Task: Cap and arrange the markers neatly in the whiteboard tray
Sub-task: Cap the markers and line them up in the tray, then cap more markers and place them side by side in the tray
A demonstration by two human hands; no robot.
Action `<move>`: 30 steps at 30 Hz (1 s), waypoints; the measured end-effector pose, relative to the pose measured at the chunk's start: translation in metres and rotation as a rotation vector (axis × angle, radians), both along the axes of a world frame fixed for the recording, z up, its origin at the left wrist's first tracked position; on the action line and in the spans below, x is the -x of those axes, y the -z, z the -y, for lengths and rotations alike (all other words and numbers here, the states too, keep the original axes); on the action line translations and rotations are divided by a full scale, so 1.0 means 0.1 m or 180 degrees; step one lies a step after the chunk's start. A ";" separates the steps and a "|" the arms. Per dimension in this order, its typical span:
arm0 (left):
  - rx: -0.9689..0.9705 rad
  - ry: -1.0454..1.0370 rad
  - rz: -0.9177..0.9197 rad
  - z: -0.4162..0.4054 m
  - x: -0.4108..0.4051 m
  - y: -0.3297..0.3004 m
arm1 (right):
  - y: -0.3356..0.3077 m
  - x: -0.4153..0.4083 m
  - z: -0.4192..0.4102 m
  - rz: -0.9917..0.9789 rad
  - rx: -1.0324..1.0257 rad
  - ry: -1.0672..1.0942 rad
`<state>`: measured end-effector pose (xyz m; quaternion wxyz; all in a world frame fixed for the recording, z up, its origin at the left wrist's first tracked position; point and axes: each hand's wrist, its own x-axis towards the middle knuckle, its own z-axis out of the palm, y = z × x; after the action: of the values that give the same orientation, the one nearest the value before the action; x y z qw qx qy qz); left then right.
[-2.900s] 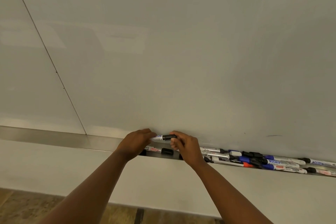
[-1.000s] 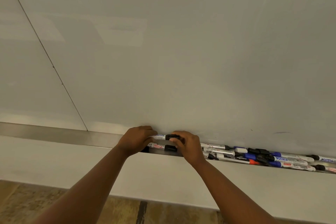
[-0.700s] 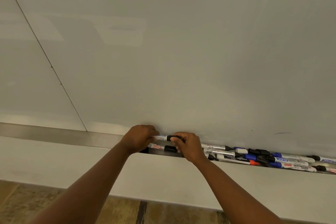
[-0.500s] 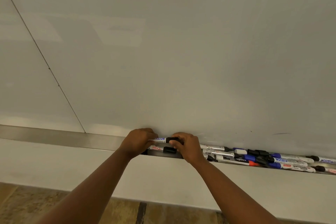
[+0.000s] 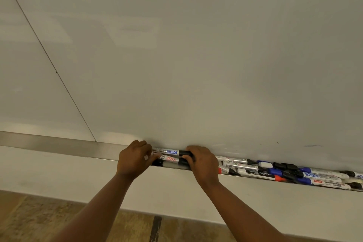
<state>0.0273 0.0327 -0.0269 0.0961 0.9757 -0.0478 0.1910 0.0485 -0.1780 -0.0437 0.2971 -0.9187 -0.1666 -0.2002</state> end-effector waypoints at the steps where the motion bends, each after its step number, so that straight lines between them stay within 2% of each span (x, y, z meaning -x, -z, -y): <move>1: -0.0111 -0.0106 -0.0097 0.05 0.01 0.00 | 0.01 -0.01 -0.01 0.0039 0.0068 -0.0044; 6: -0.0287 -0.0553 -0.0706 0.23 0.01 -0.07 | 0.02 -0.03 -0.02 0.0253 0.0172 -0.0168; 10: -0.0245 -0.0701 -0.0900 0.29 0.00 -0.10 | 0.01 -0.05 0.03 0.0232 0.0062 -0.0216; 13: -0.0256 -0.0690 -0.0870 0.32 -0.01 -0.10 | -0.05 -0.08 0.13 -0.0006 -0.0150 -0.0357; 15: -0.0191 -0.0680 -0.0846 0.33 0.00 -0.10 | -0.12 -0.11 0.25 -0.0377 -0.0215 -0.0539; 17: -0.0003 -0.0648 -0.0734 0.34 0.03 -0.09 | -0.20 -0.14 0.41 -0.0644 0.0028 -0.0633; 20: 0.0394 -0.0485 -0.0241 0.34 0.06 -0.03 | -0.33 -0.16 0.61 -0.0846 0.0541 -0.0482; 23: 0.0711 -0.0308 0.0151 0.40 0.10 -0.05 | -0.40 -0.11 0.66 -0.1100 0.1297 -0.0349; 25: 0.1026 -0.0186 0.0092 0.50 0.10 -0.11 | -0.40 -0.06 0.61 -0.1145 0.1720 -0.0224; 30: 0.1978 0.0003 -0.0353 0.76 0.07 -0.15 | -0.38 0.05 0.50 -0.1069 0.1997 0.0002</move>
<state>0.0205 -0.0429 -0.0118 0.3922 0.9085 0.0176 0.1430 0.0439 -0.2282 -0.0056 0.0237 -0.9853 -0.1685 0.0144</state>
